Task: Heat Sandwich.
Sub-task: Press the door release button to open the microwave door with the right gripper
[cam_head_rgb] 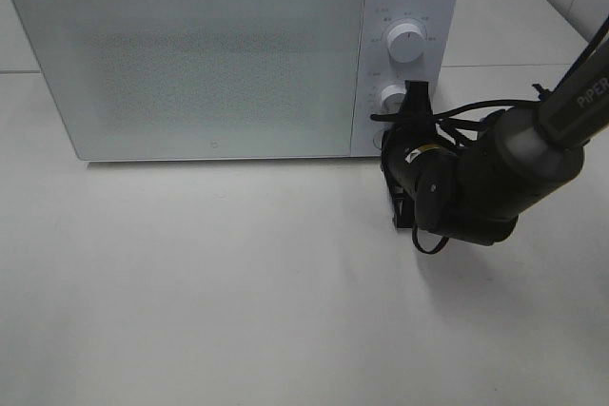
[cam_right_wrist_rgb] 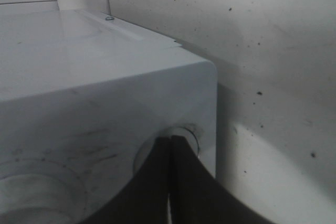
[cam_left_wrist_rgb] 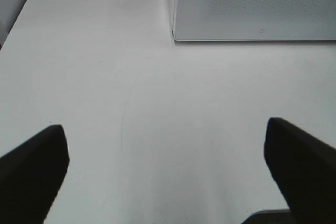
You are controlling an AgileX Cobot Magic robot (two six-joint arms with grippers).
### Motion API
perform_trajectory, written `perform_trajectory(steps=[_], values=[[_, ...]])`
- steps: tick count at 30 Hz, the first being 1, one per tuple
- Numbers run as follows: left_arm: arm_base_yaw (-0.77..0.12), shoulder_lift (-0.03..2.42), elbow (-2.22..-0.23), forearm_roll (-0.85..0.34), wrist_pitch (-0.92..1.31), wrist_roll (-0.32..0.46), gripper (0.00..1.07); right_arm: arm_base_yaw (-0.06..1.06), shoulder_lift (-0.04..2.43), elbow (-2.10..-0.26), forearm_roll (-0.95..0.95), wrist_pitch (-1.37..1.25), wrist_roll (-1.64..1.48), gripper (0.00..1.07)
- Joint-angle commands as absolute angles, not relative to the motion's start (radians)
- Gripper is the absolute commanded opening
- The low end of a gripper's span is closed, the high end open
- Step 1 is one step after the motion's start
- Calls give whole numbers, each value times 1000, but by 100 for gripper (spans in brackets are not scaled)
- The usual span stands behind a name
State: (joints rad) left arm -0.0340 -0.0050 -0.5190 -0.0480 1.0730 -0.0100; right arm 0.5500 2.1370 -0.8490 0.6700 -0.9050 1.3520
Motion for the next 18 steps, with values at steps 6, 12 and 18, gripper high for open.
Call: perform_trajectory(steps=[6, 12, 18], values=[[-34, -21, -517, -53, 1070, -19, 96, 546, 2145, -894, 669, -971, 1336, 0], [-34, -21, -517, -53, 1070, -19, 96, 546, 2195, -963, 671, -1080, 1286, 0], [-34, -21, -517, -53, 1070, -19, 96, 546, 2206, -1006, 669, -1103, 1279, 0]])
